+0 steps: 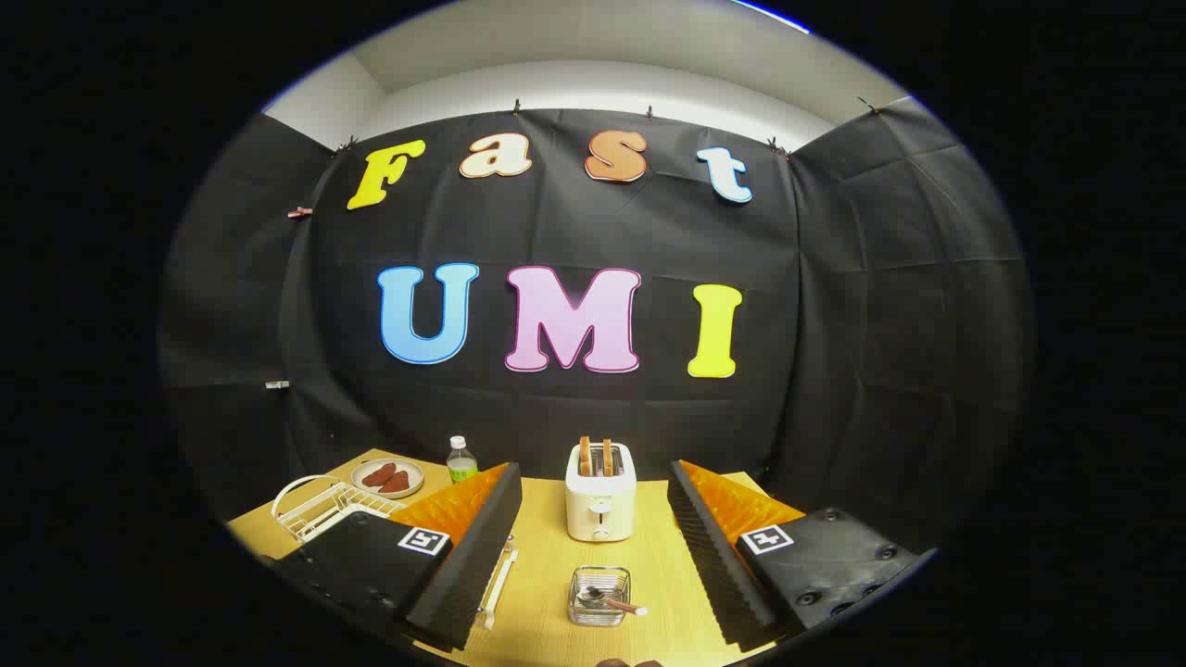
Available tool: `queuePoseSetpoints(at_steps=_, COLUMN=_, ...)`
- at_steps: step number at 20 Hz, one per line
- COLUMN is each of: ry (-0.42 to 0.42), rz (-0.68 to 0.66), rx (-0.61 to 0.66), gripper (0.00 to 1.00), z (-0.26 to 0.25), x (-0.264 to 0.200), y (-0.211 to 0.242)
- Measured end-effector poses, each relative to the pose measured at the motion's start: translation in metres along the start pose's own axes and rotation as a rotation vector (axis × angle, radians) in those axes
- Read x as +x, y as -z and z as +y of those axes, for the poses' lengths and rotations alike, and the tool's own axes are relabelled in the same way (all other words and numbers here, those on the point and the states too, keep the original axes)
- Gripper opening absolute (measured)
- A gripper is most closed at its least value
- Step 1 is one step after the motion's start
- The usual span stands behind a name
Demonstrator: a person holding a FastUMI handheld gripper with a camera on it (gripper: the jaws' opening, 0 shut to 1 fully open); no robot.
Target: Take the plate from the dish rack, then take the spoon from the basket and place it into the plate.
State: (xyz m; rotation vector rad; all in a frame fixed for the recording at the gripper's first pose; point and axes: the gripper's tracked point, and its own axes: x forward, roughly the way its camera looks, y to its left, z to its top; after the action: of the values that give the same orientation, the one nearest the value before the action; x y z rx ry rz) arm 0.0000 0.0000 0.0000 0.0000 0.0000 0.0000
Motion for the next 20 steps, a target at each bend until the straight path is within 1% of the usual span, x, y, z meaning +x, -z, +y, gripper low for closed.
queuePoseSetpoints(at_steps=11, ry=-0.018, rz=0.01, rx=0.012, gripper=0.98, z=0.004, x=-0.006, y=0.001)
queuePoseSetpoints(at_steps=20, ry=-0.038, rz=0.017, rx=-0.004, gripper=0.98, z=0.015, x=-0.002, y=0.002)
